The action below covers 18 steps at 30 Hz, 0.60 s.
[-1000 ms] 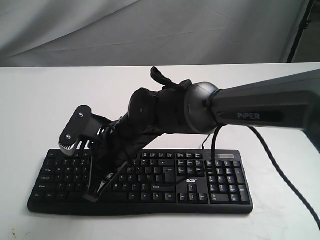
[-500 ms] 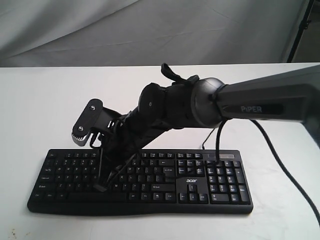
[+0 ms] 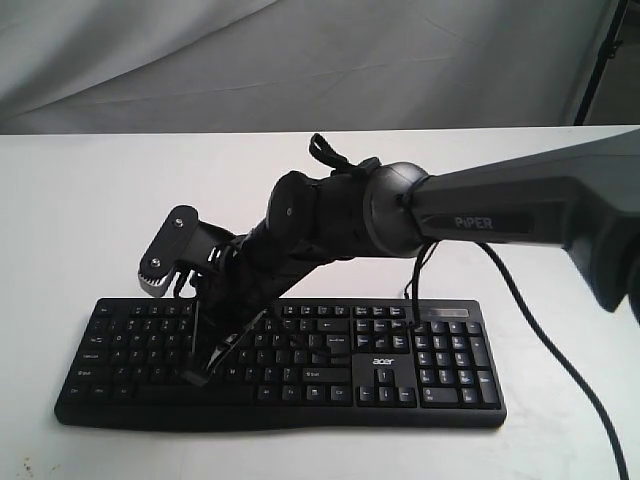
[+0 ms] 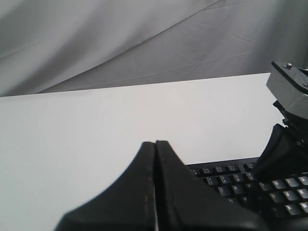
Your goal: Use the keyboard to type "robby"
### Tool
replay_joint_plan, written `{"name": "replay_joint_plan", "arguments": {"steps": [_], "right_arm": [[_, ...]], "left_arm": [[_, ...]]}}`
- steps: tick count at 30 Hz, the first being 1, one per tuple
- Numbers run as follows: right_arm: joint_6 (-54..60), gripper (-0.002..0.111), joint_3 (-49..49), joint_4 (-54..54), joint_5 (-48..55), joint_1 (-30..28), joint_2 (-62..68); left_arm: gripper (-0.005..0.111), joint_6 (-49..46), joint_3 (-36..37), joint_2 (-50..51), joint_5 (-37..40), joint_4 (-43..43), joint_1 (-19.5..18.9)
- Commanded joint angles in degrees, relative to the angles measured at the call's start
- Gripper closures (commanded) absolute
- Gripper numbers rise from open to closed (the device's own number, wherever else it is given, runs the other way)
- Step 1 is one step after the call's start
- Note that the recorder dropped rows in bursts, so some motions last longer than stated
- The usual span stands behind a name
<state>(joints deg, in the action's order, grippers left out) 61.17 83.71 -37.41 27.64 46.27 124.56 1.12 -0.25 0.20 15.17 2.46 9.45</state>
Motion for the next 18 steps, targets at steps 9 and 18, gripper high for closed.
{"name": "replay_joint_plan", "arguments": {"steps": [9, 18], "right_arm": [[0.29, 0.108, 0.40, -0.67, 0.23, -1.01, 1.73], [0.29, 0.108, 0.40, -0.67, 0.23, -1.01, 1.01]], "left_arm": [[0.107, 0.16, 0.25, -0.20, -0.31, 0.27, 0.36], [0.107, 0.16, 0.25, -0.20, -0.31, 0.27, 0.36]]}}
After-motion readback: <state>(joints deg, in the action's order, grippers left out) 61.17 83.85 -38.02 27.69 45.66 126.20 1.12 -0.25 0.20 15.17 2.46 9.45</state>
